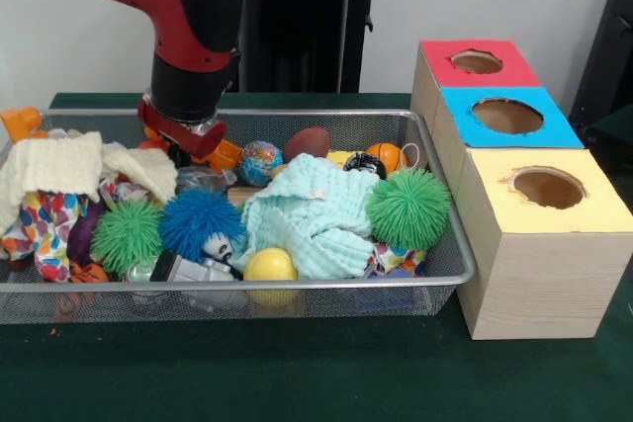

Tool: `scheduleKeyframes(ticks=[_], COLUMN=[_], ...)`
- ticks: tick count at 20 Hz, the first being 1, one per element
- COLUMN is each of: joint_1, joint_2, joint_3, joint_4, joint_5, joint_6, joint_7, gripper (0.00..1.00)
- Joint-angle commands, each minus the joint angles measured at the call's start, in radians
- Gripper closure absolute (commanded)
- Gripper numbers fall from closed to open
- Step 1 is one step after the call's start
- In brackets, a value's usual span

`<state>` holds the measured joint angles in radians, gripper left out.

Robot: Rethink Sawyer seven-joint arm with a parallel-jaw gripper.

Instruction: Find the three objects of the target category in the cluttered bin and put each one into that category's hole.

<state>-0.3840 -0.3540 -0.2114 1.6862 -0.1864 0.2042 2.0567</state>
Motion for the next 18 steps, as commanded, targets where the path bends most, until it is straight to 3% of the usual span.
scheduleKeyframes(ticks=[1,5,6,18], joint_1=[-0.002,-0.014,-0.022,-0.034], joint_2=[-0.002,-0.012,-0.015,-0.044], joint_3=[0.014,0.037,0.048,0.064], joint_4=[-0.072,-0.068,-0.06,-0.056], joint_5=[-0.025,-0.031,-0.033,-0.03], joint_6=[0.049,0.04,0.023,0.047], joint_7=[0.04,0.027,0.029,0.017], gripper=[1.0,1.0,0.0,0.0])
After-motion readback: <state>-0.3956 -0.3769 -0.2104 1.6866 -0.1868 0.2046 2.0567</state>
